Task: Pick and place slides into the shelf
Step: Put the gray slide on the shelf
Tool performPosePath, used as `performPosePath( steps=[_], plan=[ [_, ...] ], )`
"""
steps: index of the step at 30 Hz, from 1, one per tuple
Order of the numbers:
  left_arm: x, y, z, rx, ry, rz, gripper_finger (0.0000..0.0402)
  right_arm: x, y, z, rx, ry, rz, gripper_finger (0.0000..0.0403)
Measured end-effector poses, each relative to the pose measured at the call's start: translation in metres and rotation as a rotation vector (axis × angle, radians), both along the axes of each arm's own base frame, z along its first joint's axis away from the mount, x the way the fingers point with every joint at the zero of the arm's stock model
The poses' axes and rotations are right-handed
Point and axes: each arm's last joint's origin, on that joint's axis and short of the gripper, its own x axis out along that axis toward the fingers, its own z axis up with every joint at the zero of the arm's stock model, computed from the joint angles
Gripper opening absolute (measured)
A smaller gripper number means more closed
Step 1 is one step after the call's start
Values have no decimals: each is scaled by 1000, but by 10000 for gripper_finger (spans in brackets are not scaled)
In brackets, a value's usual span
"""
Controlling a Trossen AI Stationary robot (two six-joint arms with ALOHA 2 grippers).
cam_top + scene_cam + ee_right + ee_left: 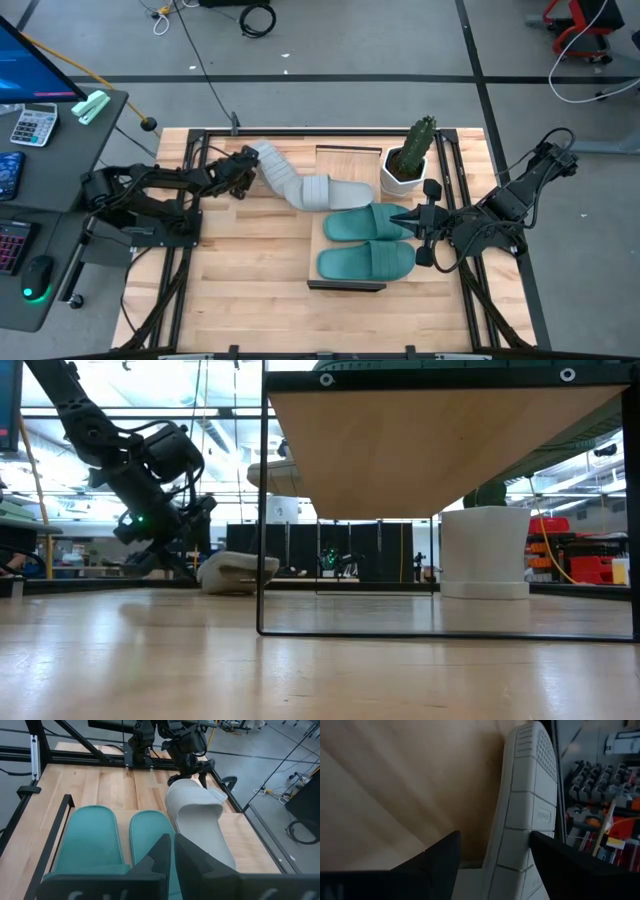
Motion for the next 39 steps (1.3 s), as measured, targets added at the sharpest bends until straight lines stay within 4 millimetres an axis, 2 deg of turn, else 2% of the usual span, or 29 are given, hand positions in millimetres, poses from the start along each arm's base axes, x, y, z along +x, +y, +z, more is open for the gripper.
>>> performPosePath(
  steps=[18,30,34,39],
  plan=[
    [-2,13,0,110,94,-58,237,0,0,0,-2,1,1,30],
    [20,26,-15,125,47,-61,233,0,0,0,5,-1,-3,30],
    [26,30,-15,125,45,-62,206,0,0,0,6,-2,-4,30],
    [29,33,-10,144,18,-60,130,0,0,0,8,-3,-4,30]
  ],
)
